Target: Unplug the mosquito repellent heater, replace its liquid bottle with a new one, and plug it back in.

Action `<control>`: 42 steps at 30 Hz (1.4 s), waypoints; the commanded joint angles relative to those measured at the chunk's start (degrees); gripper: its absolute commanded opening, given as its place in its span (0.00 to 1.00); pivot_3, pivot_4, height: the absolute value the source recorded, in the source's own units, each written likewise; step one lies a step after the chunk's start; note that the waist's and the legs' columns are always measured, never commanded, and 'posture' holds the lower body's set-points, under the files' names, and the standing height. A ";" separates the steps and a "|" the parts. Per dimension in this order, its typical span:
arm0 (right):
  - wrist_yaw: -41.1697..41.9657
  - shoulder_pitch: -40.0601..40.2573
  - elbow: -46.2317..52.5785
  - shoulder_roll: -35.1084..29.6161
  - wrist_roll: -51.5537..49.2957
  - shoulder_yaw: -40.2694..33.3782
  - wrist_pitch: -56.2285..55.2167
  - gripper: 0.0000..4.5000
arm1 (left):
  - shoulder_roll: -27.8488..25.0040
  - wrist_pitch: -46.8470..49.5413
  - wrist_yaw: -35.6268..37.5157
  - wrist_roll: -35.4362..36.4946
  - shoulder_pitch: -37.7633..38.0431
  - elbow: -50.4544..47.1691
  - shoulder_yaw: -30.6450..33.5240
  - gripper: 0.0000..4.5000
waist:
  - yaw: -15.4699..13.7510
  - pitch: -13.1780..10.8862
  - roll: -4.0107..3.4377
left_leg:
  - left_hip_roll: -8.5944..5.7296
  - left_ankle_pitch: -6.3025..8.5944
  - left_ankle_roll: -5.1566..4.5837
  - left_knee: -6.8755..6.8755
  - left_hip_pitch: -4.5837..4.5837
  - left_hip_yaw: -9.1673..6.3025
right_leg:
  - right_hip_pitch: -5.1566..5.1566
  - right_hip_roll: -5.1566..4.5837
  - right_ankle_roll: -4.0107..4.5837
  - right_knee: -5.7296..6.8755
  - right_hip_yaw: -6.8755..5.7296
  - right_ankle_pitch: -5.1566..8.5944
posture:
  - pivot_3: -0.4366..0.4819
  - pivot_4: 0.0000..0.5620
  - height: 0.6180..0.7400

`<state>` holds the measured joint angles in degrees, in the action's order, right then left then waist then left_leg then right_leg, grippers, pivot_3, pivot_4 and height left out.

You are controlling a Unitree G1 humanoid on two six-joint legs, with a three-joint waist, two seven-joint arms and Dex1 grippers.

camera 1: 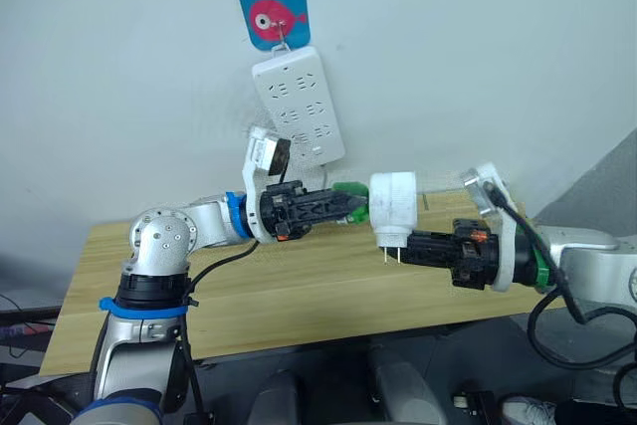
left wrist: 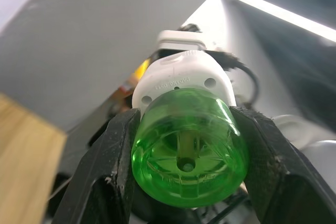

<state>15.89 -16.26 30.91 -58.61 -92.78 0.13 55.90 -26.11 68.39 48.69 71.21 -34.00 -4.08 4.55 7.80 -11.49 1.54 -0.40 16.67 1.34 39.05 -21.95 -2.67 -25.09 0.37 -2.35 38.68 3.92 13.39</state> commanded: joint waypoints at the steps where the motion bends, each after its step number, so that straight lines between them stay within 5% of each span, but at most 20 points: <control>1: 8.38 2.75 -2.07 -3.54 10.67 -4.31 -1.25 0.49 | -0.61 -1.21 1.43 -0.89 -0.46 -2.66 0.07 0.52 | -0.05 0.00 0.00 | 0.00 0.00 0.00 0.00 0.00 0.02 | 0.00 0.00 0.00 0.00 0.01 0.00 | 0.27 0.28 1.00; 8: 25.68 11.48 -2.73 -10.40 32.76 -6.76 -9.21 1.00 | -1.99 -9.49 7.28 -10.03 1.12 -6.35 -3.73 0.52 | -0.11 0.00 0.00 | 0.02 0.00 0.00 -0.02 0.06 0.22 | 0.00 0.02 -0.02 0.00 0.01 0.01 | 0.26 0.27 1.00; 15: 32.77 13.79 -2.51 -11.09 41.59 -10.27 -12.62 1.00 | -1.20 -25.36 12.60 -23.14 4.15 -7.36 -8.55 0.52 | -0.03 0.00 0.00 | 0.02 0.00 0.01 -0.02 0.09 0.38 | 0.00 0.03 -0.01 0.01 0.10 0.01 | 0.25 0.27 1.00; 19: 35.55 16.25 -0.18 -11.66 46.86 -12.60 -15.45 1.00 | -0.58 -46.57 19.09 -36.05 8.55 -6.90 -12.74 0.52 | -0.02 0.00 0.00 | 0.03 0.00 0.00 -0.06 0.09 0.43 | 0.01 0.02 0.24 -0.06 0.11 -0.14 | 0.25 0.27 1.00; 29: 37.45 14.22 6.70 -9.17 43.21 -18.21 -13.72 1.00 | 6.97 -92.67 28.67 -49.37 10.11 8.58 -12.80 0.52 | 0.05 0.01 0.02 | 0.03 0.01 -0.01 -0.05 0.12 0.59 | 0.09 0.02 0.26 -0.14 0.17 -0.15 | 0.23 0.28 1.00; 42: 29.34 -3.39 14.55 -5.74 47.15 -3.62 -10.02 1.00 | 7.17 -99.47 30.01 -49.68 7.99 13.89 -14.63 0.52 | 0.38 0.02 0.03 | 0.04 0.01 -0.02 -0.03 0.10 0.49 | 0.11 0.02 0.25 -0.15 0.13 -0.16 | 0.23 0.28 1.00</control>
<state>45.99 -18.52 44.25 -64.44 -46.21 -3.77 45.52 -19.05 -30.49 79.32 21.22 -25.19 10.79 -9.78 8.18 -11.48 1.57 -0.36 16.68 1.32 39.02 -21.85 -2.20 -24.98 0.38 -2.10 38.53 4.05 13.23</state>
